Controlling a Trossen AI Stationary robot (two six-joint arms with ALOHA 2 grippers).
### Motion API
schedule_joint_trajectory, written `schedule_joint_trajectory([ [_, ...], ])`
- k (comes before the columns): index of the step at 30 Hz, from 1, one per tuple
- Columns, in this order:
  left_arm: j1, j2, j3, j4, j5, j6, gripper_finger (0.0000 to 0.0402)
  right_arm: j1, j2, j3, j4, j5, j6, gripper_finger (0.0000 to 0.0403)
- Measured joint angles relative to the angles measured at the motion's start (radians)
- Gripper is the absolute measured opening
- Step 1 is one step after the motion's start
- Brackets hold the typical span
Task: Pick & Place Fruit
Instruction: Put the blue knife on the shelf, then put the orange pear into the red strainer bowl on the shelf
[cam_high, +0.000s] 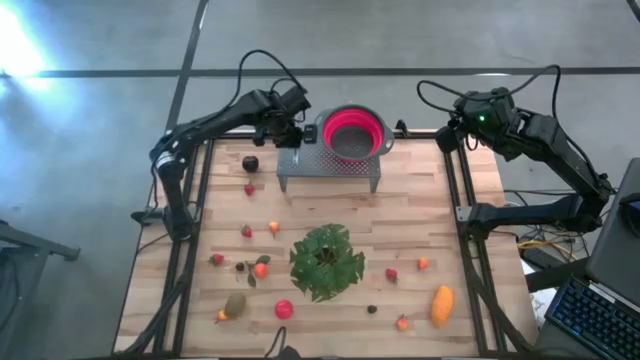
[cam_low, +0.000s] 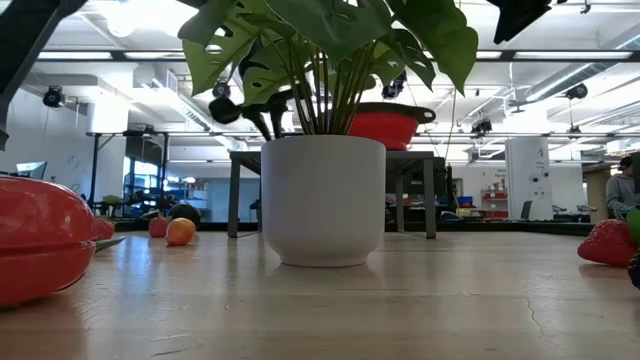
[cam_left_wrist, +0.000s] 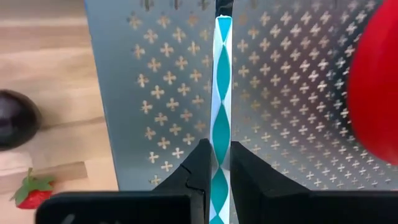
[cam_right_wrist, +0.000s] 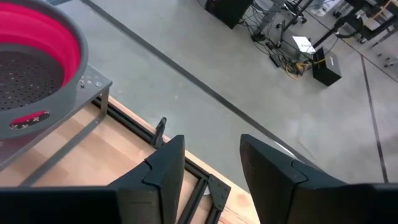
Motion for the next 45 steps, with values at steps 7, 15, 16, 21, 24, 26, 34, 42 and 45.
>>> schedule_joint_trajectory([
  [7,0.006,0.03,-0.001,-0.015,0.028,-0.018,0.0039,0.0,0.0,-0.003,0.0,0.0,-0.002,0.0147],
  [15,0.015,0.042,-0.002,-0.021,0.032,-0.027,0.0039,0.0,0.0,-0.008,-0.001,0.0,-0.005,0.0166],
  [16,0.015,0.042,-0.002,-0.021,0.033,-0.027,0.004,0.0,0.0,-0.008,-0.001,-0.001,-0.007,0.0168],
  [21,0.015,0.042,-0.003,-0.021,0.028,-0.024,0.0058,0.0,0.0,-0.008,-0.001,0.0,-0.012,0.0171],
  [24,0.014,0.042,-0.003,-0.021,0.027,-0.023,0.007,0.0,0.0,-0.008,-0.001,0.0,-0.017,0.0165],
  [26,0.014,0.042,-0.003,-0.021,0.027,-0.015,0.0077,0.0,0.0,-0.008,-0.001,0.0,-0.019,0.0159],
  [34,0.015,0.04,-0.003,-0.02,0.074,0.026,0.0119,0.0,0.0,-0.008,-0.001,0.0,-0.022,0.0141],
  [42,0.027,0.021,0.059,-0.046,0.16,0.097,0.0181,0.0,0.0,-0.008,-0.004,-0.004,-0.022,0.0136],
  [45,0.038,0.004,0.092,-0.073,0.17,0.131,0.0193,0.0,-0.001,-0.008,-0.008,-0.039,-0.021,0.0144],
])
